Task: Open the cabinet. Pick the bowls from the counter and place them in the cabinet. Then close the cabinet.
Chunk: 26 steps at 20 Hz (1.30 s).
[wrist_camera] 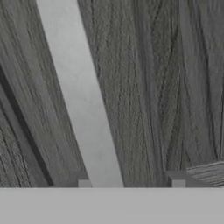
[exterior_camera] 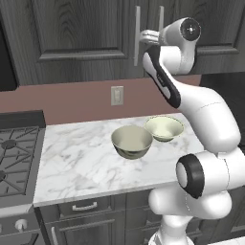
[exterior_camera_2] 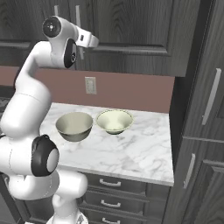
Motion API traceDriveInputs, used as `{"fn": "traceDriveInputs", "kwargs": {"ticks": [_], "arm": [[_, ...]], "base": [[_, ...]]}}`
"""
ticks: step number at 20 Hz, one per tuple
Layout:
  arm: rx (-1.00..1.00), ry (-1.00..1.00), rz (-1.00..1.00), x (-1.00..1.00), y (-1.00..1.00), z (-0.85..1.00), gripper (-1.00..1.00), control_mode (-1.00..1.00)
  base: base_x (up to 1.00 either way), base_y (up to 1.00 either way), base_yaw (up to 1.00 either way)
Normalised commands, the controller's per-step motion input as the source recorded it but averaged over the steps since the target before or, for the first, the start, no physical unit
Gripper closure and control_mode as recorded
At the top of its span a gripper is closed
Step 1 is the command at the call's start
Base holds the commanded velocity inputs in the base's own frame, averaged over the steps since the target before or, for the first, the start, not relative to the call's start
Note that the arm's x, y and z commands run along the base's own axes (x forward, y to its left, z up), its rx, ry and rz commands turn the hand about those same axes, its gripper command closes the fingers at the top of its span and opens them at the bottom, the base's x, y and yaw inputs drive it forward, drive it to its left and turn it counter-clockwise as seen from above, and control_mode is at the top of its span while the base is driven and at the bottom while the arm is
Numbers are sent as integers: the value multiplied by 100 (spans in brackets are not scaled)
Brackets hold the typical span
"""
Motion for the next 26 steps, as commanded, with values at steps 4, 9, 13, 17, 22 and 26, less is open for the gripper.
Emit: {"fn": "traceDriveInputs", "kwargs": {"ticks": [4,9,13,17,22,26], "arm": [[0,-2,0,14,-78,-51,100,-100],[7,-1,0,-20,-100,-24,100,-100],[8,-3,-2,-55,-100,-22,100,-100],[9,-2,-6,-75,-100,-16,100,-100],[16,0,-7,-100,-100,0,100,-100],[17,0,-6,-96,-100,0,100,-100]], "base": [[0,0,0],[0,0,0],[0,0,0],[0,0,0],[0,0,0],[0,0,0]]}}
